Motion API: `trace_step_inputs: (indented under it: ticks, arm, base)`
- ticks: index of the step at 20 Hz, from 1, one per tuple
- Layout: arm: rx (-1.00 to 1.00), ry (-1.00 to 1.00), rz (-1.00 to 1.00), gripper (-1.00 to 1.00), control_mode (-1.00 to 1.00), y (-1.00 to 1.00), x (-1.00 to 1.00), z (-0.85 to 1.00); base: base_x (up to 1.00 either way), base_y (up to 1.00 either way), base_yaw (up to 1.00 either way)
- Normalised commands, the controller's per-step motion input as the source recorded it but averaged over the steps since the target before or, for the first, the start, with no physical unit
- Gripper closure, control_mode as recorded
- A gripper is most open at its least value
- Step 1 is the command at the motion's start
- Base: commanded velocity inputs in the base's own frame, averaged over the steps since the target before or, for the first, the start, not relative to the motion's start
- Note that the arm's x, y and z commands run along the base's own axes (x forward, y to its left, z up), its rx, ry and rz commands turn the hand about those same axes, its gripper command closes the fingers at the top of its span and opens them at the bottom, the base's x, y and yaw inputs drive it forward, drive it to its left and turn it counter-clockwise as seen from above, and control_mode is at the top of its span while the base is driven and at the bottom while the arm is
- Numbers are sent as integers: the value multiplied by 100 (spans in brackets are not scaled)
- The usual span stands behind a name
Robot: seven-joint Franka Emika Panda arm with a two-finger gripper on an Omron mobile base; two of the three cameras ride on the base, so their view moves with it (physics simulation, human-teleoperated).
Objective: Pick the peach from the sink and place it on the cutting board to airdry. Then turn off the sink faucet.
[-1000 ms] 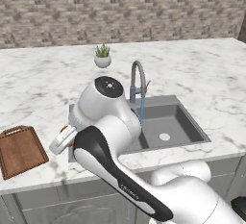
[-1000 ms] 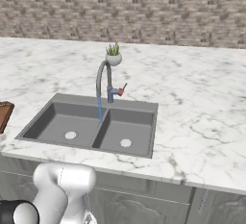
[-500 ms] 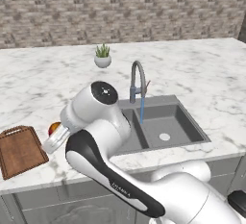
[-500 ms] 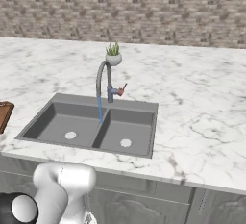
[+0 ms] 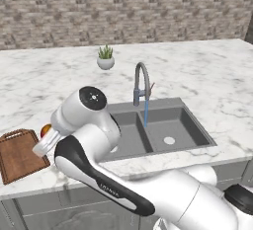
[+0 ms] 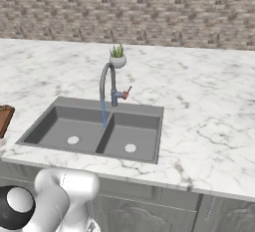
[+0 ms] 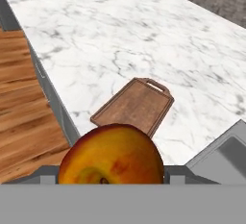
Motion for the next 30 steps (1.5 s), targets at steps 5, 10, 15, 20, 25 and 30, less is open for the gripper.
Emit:
trace_step_inputs:
  ticks: [5,10,15,20,25,30]
  arm:
    - [-7,3,-6,100,-100,27,22,-9]
    - [-7,4,-7,100,-100,27,24,-20]
    - [-2,6,-1,100,-100,19,27,-40]
    - [0,1,0,100,-100,11,21,-42]
    - [0,0,0,100,-100,16,18,-30]
    - [0,-3,0,100,-100,20,18,-22]
  base:
    - [0,0,0]
    - [0,0,0]
    - [0,0,0]
    - [0,0,0]
    - [0,0,0]
    - [0,0,0]
